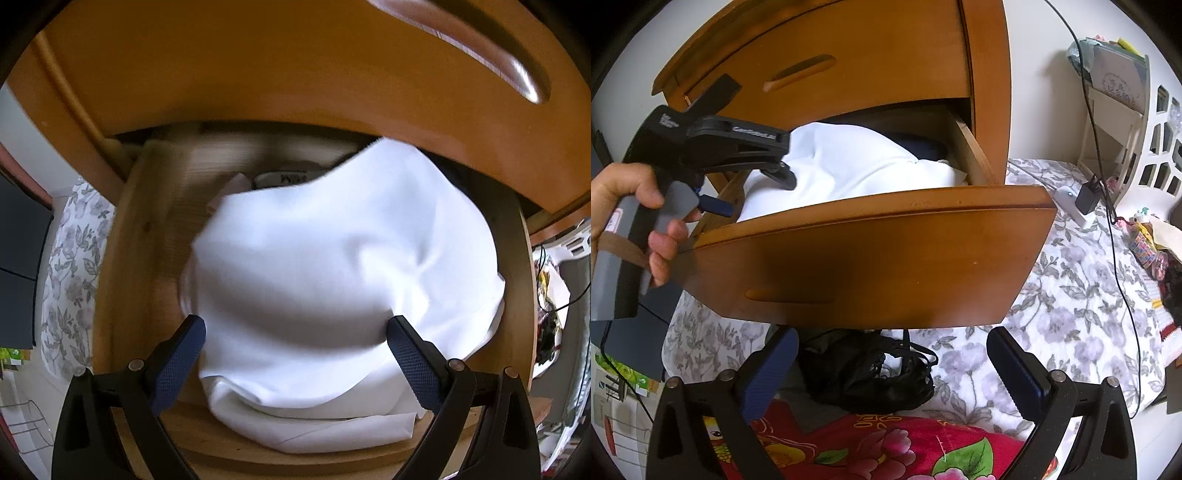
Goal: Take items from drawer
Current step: 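Reach the left gripper down into the drawer over the white cloth, then close the left gripper on the white cloth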
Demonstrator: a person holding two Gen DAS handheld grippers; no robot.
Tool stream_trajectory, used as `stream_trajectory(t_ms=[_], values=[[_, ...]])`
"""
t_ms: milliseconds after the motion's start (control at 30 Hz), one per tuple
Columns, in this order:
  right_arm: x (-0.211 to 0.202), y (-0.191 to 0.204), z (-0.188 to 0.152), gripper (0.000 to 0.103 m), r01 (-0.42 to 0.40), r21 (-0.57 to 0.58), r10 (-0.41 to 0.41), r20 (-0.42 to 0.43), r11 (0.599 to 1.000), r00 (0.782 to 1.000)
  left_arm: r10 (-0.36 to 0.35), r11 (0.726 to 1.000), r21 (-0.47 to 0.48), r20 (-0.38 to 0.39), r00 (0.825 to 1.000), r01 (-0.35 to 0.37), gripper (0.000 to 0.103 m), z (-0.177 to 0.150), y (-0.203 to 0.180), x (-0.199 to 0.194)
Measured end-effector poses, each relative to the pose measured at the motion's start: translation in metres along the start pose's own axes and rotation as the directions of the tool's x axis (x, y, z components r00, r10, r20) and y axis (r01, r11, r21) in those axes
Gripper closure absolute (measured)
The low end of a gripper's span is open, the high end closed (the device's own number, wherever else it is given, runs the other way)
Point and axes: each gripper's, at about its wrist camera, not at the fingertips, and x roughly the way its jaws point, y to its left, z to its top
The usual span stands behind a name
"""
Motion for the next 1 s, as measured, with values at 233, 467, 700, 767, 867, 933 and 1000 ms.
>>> stream_trajectory(t_ms=[233, 467, 700, 767, 867, 933, 1000], values=[[0.001, -0.002, 0.000, 0.000, -0.004, 0.010, 0.004, -0.003, 1.000, 1.000, 0.042, 0.999, 0.024, -0.027, 0.999, -0.042, 0.004, 0.003, -0.014, 0.013], [0.000, -0.001, 0.000, 0.000, -0.003, 0.006, 0.003, -0.002, 1.000, 1.000, 0.065, 0.997, 0.036, -0.048, 0.997, -0.064, 0.005, 0.007, -0.021, 0.017], [-0.001, -0.001, 0.000, 0.000, -0.002, 0.010, 0.002, 0.001, 1.000, 1.000, 0.036, 0.999, 0.036, -0.041, 0.998, -0.035, 0.016, 0.009, -0.021, 0.017], [-0.001, -0.002, 0.000, 0.000, -0.002, 0.010, 0.002, 0.001, 1.000, 1.000, 0.025, 0.999, 0.040, -0.038, 0.999, -0.024, 0.019, 0.009, -0.017, 0.017], [-0.001, -0.002, 0.000, 0.000, -0.002, 0.013, 0.002, 0.000, 1.000, 1.000, 0.009, 0.999, 0.041, -0.032, 0.999, -0.008, 0.025, 0.008, -0.012, 0.016], [-0.001, -0.003, 0.000, 0.000, -0.001, 0.014, 0.001, 0.000, 1.000, 1.000, -0.006, 0.999, 0.037, -0.025, 1.000, 0.007, 0.031, 0.009, -0.008, 0.015], [-0.001, -0.003, 0.000, 0.000, 0.000, 0.014, 0.000, 0.001, 1.000, 1.000, -0.023, 0.999, 0.029, -0.018, 1.000, 0.023, 0.035, 0.009, -0.004, 0.012]])
